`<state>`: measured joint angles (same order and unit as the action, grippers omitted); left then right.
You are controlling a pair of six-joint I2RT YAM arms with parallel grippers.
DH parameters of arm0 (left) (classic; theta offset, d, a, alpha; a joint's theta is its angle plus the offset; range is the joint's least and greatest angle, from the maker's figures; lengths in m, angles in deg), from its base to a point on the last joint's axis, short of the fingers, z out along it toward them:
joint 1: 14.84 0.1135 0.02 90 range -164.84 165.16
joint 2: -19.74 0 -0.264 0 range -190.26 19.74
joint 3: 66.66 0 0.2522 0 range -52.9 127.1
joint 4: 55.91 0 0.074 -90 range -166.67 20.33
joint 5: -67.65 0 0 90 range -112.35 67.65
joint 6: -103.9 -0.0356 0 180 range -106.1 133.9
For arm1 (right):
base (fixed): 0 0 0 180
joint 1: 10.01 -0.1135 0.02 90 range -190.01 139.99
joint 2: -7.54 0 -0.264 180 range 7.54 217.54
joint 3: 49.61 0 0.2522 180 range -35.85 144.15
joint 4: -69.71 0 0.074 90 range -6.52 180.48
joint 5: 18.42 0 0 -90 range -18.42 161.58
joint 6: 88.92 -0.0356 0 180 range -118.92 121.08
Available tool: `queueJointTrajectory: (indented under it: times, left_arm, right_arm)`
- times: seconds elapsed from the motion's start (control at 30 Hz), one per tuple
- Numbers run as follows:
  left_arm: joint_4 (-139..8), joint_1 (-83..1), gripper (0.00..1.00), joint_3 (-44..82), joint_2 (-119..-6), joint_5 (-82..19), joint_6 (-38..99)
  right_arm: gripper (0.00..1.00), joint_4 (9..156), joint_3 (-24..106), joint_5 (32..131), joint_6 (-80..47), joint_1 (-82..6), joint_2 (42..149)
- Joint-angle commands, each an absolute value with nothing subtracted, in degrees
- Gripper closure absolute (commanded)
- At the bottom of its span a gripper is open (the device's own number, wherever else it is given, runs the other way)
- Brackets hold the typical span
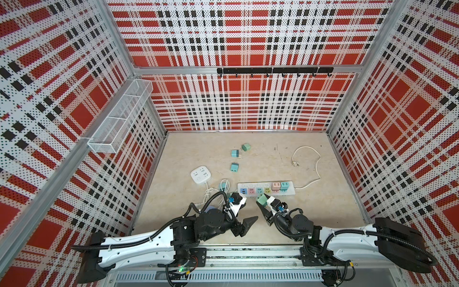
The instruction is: Insert the plug
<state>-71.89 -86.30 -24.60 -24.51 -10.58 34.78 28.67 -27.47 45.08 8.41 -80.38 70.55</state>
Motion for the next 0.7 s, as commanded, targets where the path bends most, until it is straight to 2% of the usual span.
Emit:
queueJointTrajectory:
  times: [0.0,0.13,0.67]
  left_arm:
    - [-69.23,-81.91,0.21,-23.94,-26.25,-16.73,39.21]
    - [-67.28,-77.43,0.25,-23.26,-29.39,-24.69,41.23]
    - [-67.26,-77.07,0.25,-19.94,-35.67,-27.03,40.09]
  right_arm:
    - [1.00,24.45,-27.94,48.63,10.22,-80.27,68.91]
    - [1.00,24.88,-27.73,49.60,11.53,-80.41,68.02]
    - [1.00,24.04,-25.58,52.66,13.61,-81.16,70.64]
